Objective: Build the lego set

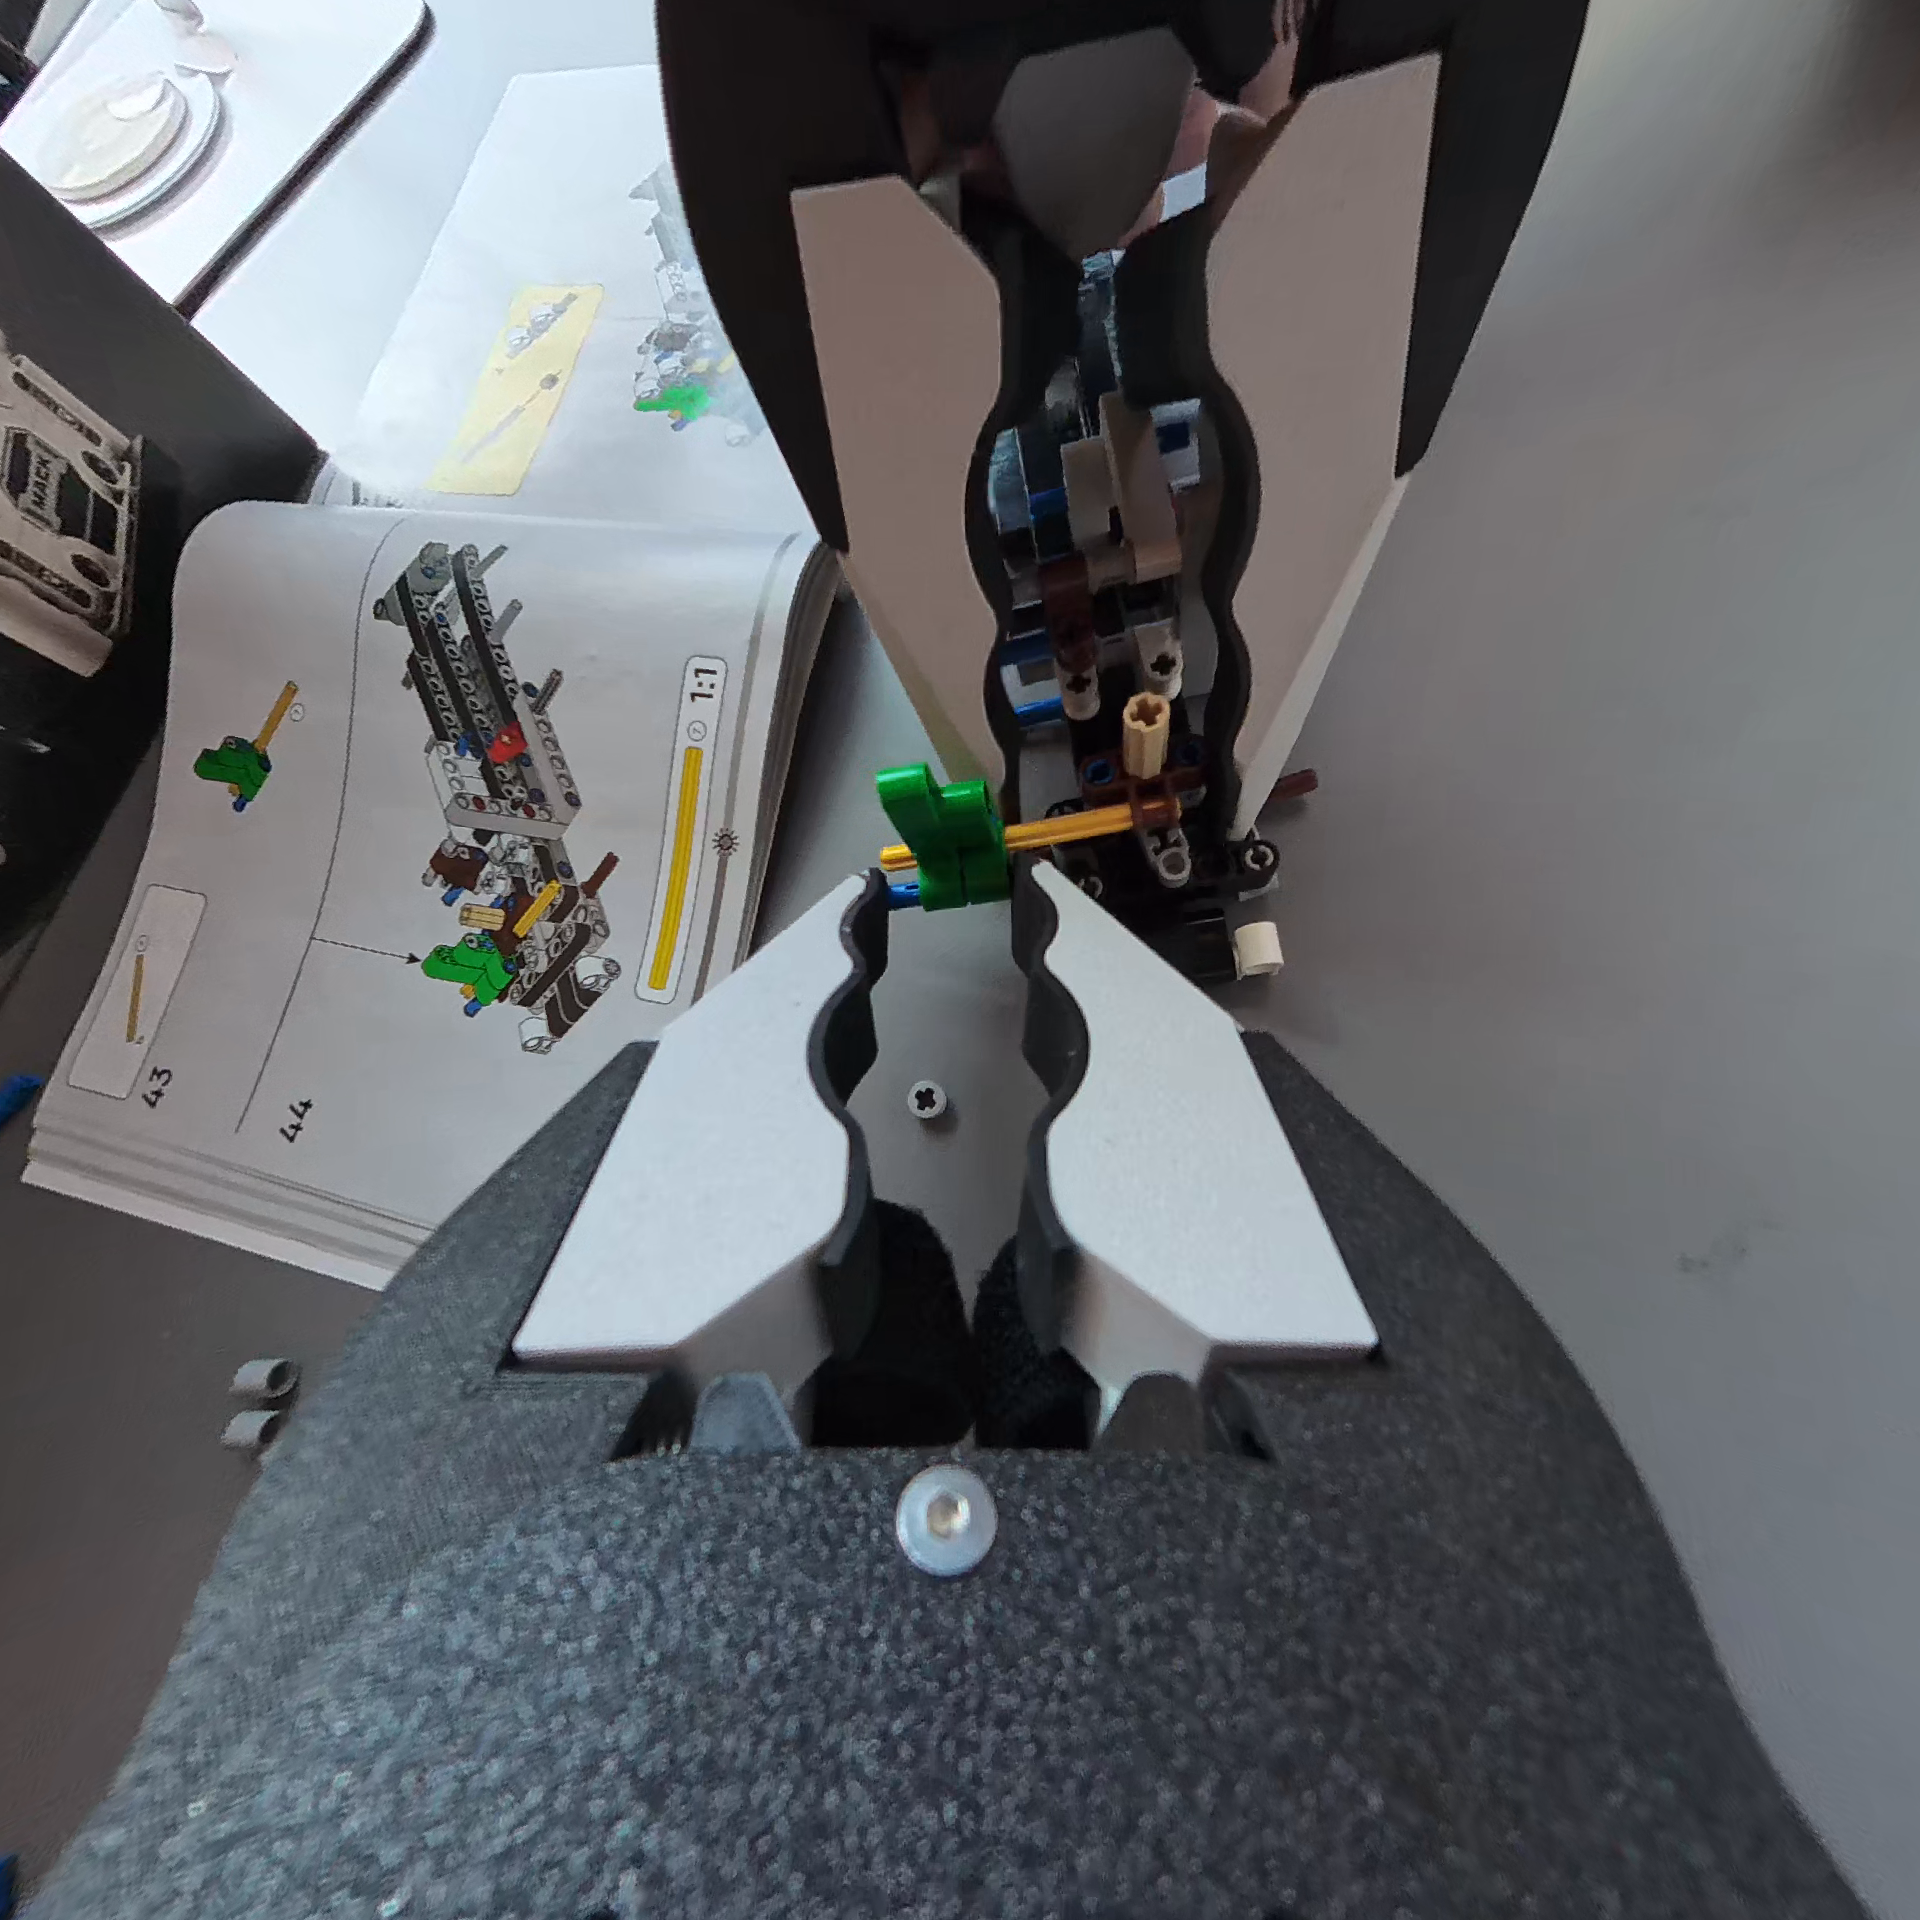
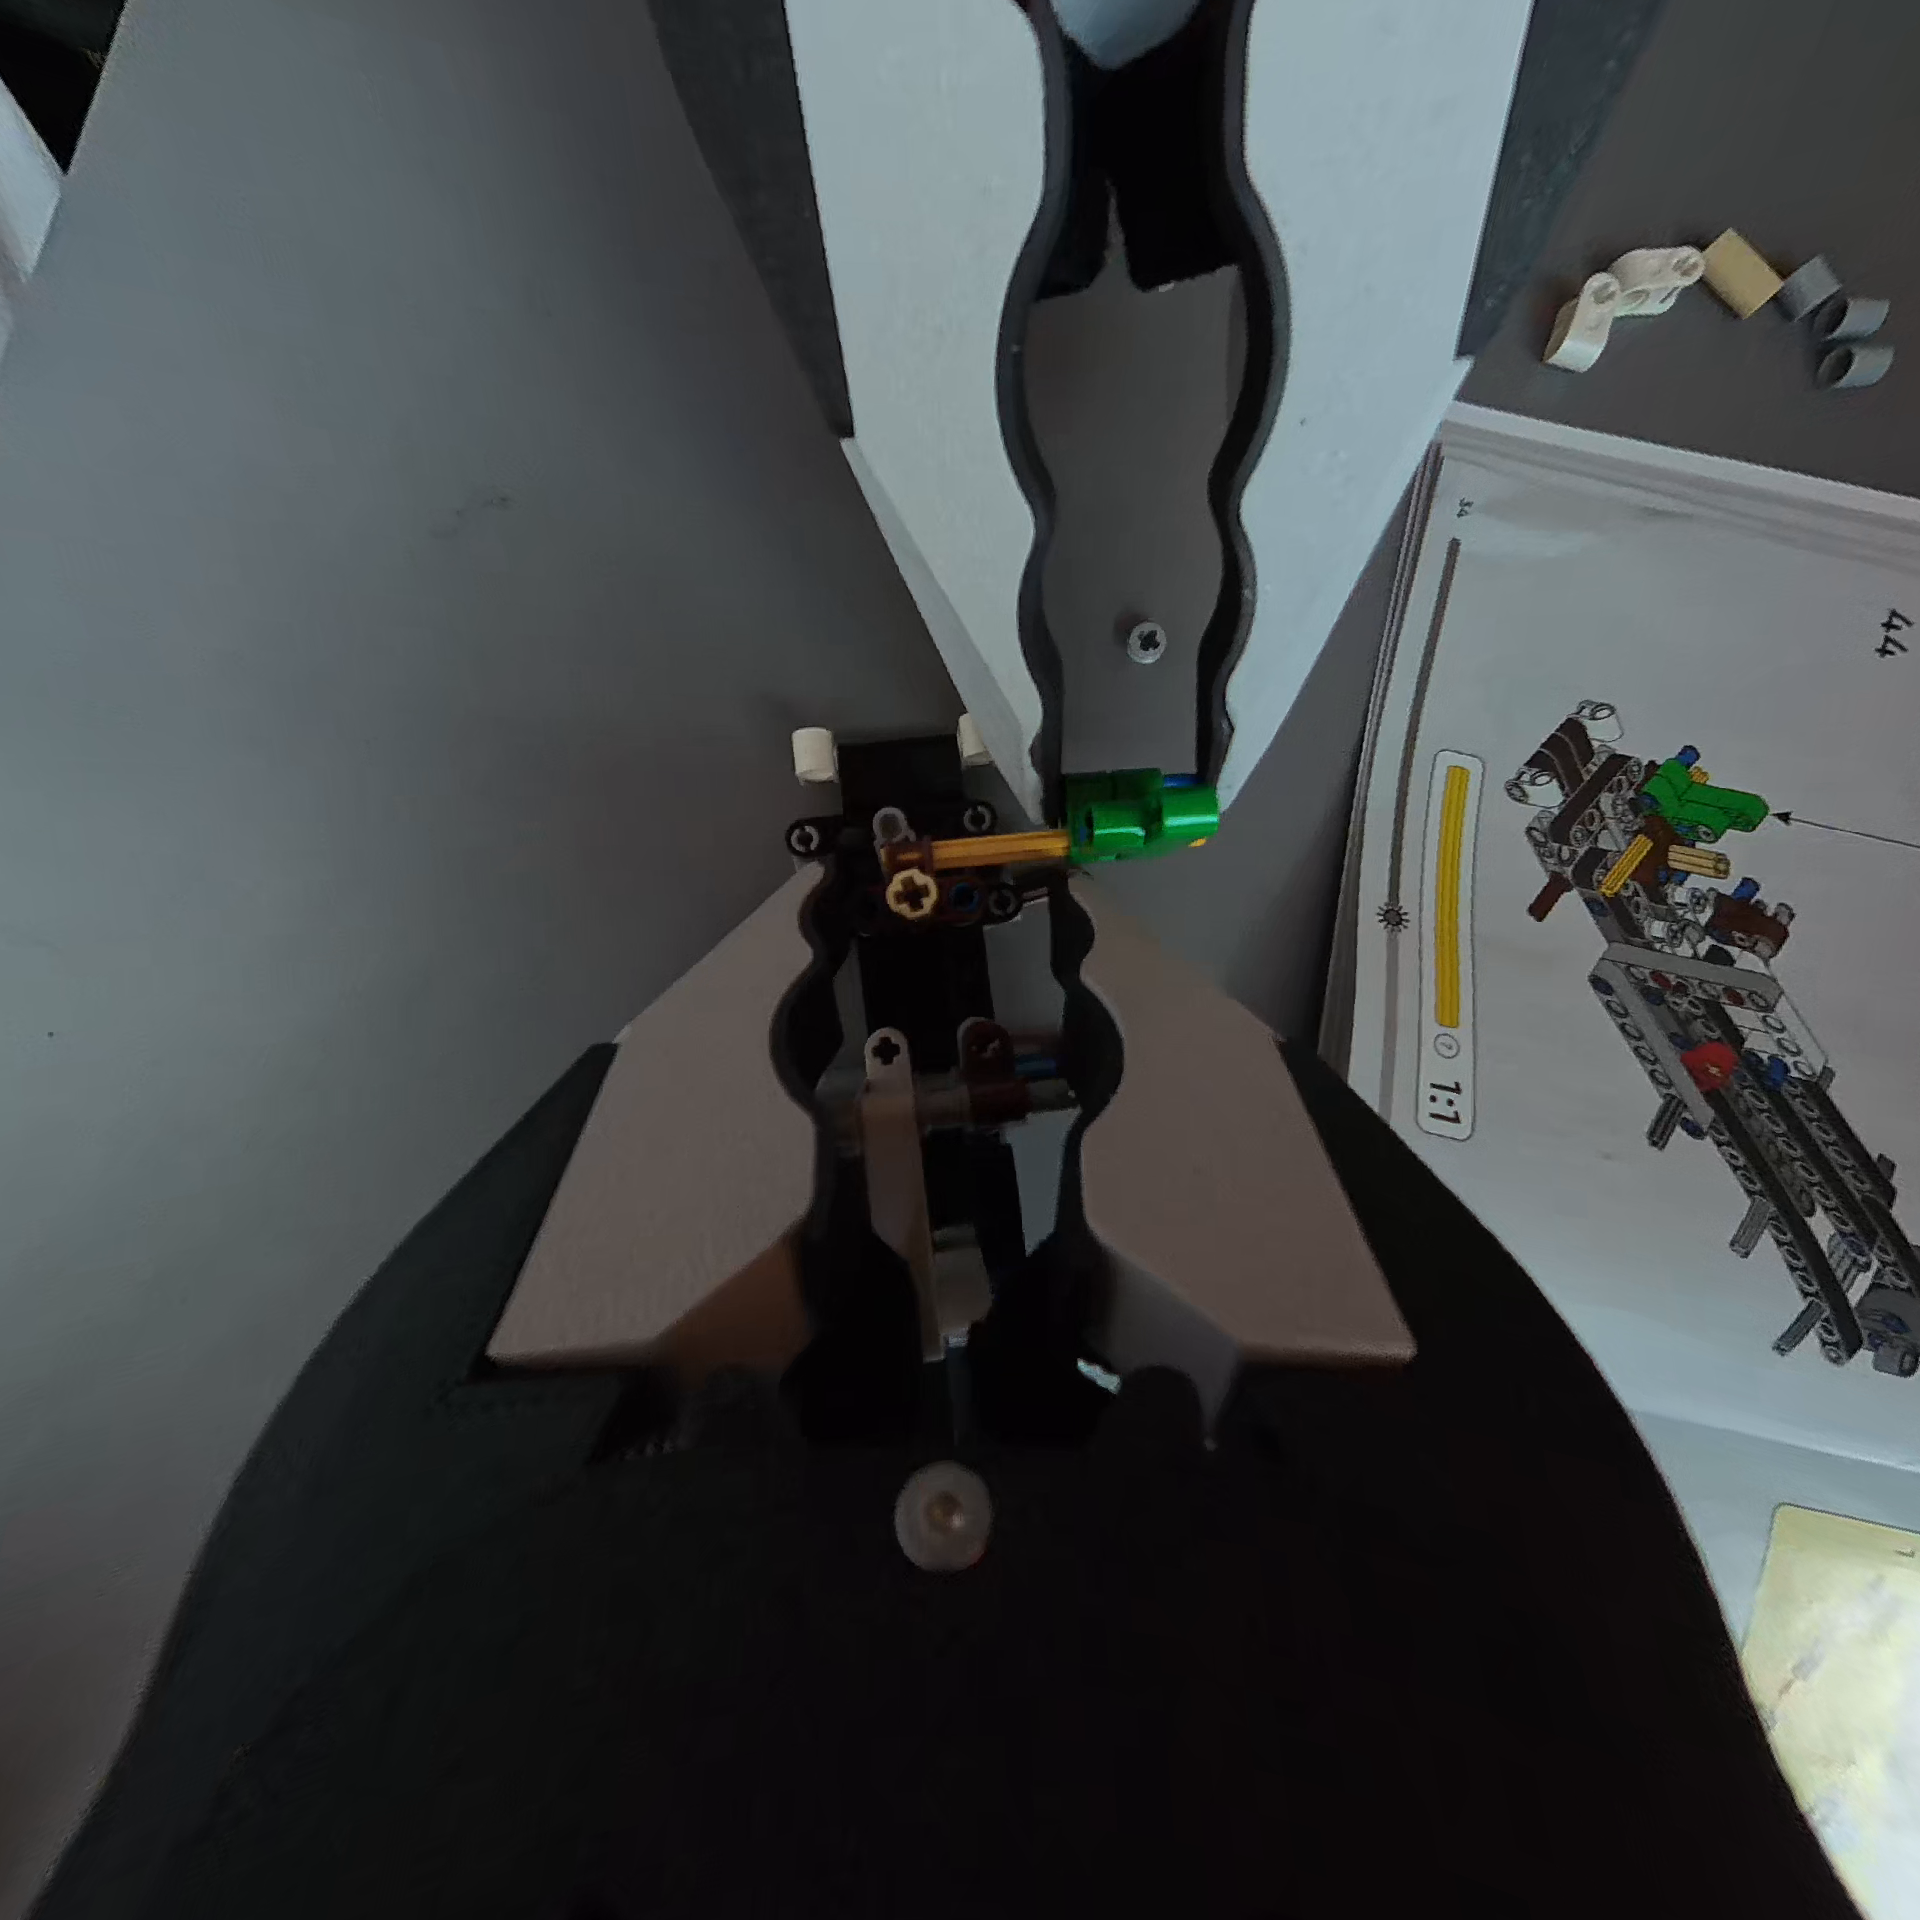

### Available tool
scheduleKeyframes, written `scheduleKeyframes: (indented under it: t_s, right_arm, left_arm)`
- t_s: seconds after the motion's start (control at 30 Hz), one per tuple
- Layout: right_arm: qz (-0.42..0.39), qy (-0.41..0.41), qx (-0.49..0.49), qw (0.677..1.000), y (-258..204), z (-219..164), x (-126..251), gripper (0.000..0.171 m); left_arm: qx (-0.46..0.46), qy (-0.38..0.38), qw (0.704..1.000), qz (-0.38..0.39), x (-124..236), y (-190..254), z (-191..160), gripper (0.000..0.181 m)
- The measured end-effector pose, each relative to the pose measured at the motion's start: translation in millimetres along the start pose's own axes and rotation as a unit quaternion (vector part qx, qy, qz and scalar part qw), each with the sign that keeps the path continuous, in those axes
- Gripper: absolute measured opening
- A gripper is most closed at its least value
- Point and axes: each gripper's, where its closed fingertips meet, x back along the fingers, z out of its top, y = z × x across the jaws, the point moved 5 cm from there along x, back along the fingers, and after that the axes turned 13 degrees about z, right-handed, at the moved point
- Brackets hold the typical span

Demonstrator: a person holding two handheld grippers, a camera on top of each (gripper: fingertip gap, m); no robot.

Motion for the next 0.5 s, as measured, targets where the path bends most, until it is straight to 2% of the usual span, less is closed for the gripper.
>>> scheduleKeyframes:
  t_s: [0.1, 0.5]
  right_arm:
    - [0.002, -0.005, -0.012, 1.0, 1.0, -0.7, 0.1, 0.041]
    - [0.0, -0.018, -0.003, 1.0, -1.4, 0.4, -1.0, 0.037]
  left_arm:
    - [0.001, -0.003, 1.0, 0.003, 0.2, 0.7, 0.6, 0.022]
    - [-0.003, -0.014, 1.0, 0.011, 0.8, 3.0, 1.4, 0.022]
